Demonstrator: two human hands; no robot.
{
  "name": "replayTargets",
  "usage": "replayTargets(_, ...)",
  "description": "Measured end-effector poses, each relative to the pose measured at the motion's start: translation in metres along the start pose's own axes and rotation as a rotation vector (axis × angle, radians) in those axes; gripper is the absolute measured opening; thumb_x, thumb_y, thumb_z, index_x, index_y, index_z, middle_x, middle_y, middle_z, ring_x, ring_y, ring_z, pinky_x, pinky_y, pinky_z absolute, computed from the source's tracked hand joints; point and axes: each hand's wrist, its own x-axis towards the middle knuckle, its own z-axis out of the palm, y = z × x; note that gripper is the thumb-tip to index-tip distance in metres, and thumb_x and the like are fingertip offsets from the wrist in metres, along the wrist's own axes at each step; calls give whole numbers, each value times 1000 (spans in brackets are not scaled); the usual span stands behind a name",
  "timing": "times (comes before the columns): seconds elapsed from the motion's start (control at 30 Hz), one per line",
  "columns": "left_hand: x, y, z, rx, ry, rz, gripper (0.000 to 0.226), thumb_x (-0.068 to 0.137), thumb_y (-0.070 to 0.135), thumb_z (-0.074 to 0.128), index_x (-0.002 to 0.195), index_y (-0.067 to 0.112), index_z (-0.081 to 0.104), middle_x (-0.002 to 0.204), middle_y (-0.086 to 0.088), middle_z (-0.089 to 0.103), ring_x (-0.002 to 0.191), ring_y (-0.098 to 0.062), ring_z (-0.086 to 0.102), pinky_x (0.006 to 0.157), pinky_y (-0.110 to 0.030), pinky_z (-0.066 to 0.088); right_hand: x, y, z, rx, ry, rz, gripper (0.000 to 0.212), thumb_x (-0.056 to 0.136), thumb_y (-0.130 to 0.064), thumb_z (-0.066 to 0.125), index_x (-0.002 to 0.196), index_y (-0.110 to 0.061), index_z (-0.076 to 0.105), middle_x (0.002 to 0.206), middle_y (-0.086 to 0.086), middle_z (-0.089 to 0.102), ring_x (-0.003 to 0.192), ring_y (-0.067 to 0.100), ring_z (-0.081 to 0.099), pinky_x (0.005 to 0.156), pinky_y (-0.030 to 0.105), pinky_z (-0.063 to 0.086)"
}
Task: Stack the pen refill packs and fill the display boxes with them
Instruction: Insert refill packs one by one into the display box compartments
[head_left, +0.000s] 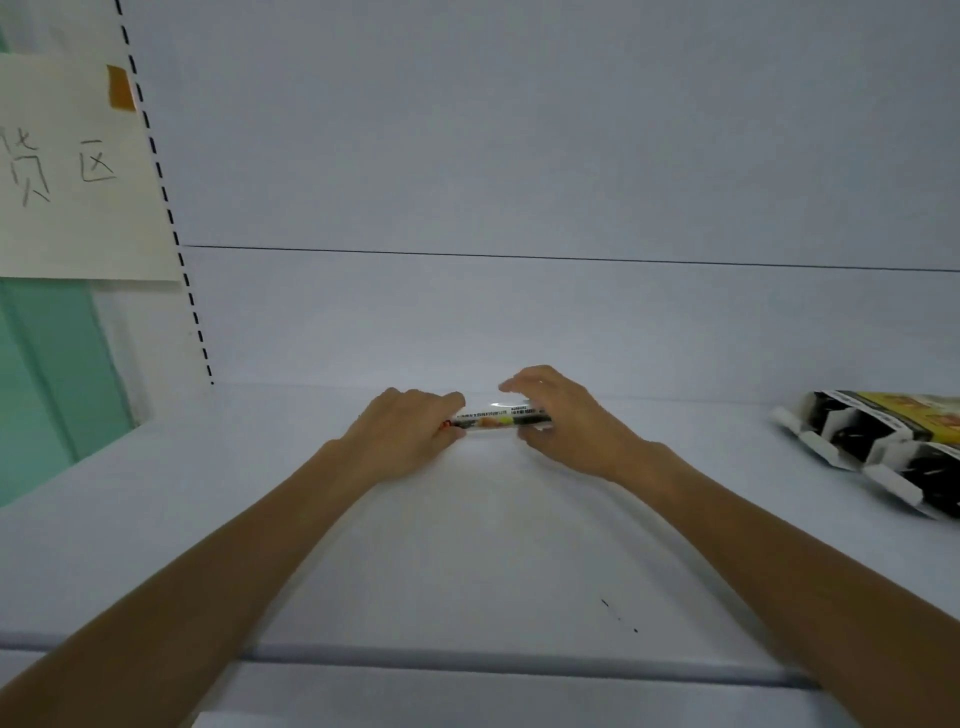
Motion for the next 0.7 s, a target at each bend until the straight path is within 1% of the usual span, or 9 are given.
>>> replayTargets(0.07, 7, 19, -3, -30, -13, 13, 14, 95, 31, 41, 91, 17, 40, 91, 0, 53, 77, -20, 47, 64, -29, 32, -10, 7, -12, -137, -43, -68, 27, 86, -12, 61, 112, -5, 58, 114, 8, 52, 91, 20, 53, 79, 26, 42)
replayTargets(0.13, 15, 42, -7, -84, -32, -2, 11, 90, 27, 47, 88, 17, 44, 88, 1, 51, 79, -20, 49, 60, -28, 33, -21, 12, -26, -180, -78, -59, 16, 88, -14, 58, 97, -1, 59, 92, 11, 58, 75, 22, 49, 69, 33, 42)
replayTargets(0.23, 28, 82, -12, -132, -53, -29, 9, 84, 23, 51, 86, 17, 45, 77, 0, 48, 71, -21, 48, 52, -25, 29, -44, 23, -51, -341, -78, 10, 19, 92, -25, 52, 96, -6, 54, 83, 6, 61, 69, 20, 45, 61, 32, 36)
replayTargets(0.33, 40, 127, -14, -161, -52, -4, 13, 90, 21, 43, 101, 15, 44, 71, 3, 42, 70, -22, 46, 52, -27, 28, -74, 43, -77, -405, 12, 22, 19, 92, -30, 51, 89, -11, 50, 79, 1, 54, 67, 19, 44, 57, 28, 28)
replayTargets(0.4, 50, 158, -13, -241, -43, 40, 16, 93, 23, 39, 106, 16, 44, 71, 3, 44, 71, -23, 48, 52, -26, 29, -97, 61, -99, -394, 97, 0, 19, 91, -27, 54, 88, -8, 53, 80, 1, 54, 65, 17, 43, 52, 26, 26)
replayTargets(0.47, 59, 192, -15, -321, -18, 64, 18, 95, 29, 40, 104, 15, 45, 73, 2, 48, 71, -23, 50, 52, -25, 30, -119, 80, -124, -383, 117, -16, 16, 88, -21, 56, 89, -6, 55, 83, 3, 51, 66, 15, 39, 50, 25, 26)
replayTargets(0.57, 71, 242, -19, -378, 2, 84, 19, 96, 36, 41, 94, 18, 41, 69, 5, 45, 65, -19, 46, 52, -27, 30, -147, 105, -159, -336, 92, -16, 12, 85, -13, 56, 93, -4, 54, 96, 4, 48, 72, 13, 38, 61, 26, 30)
replayTargets(0.63, 78, 273, -21, -355, 28, 106, 19, 97, 36, 39, 90, 18, 39, 69, 7, 44, 67, -20, 46, 54, -29, 32, -165, 120, -177, -278, 112, -2, 20, 83, -10, 58, 102, -5, 53, 106, 4, 48, 79, 14, 45, 67, 27, 37)
replayTargets(0.7, 83, 297, -20, -339, 57, 103, 20, 98, 34, 37, 91, 16, 40, 74, 5, 49, 71, -22, 50, 59, -33, 36, -185, 136, -195, -269, 172, 26, 32, 82, -11, 59, 113, -8, 52, 116, 3, 48, 92, 17, 52, 74, 30, 43)
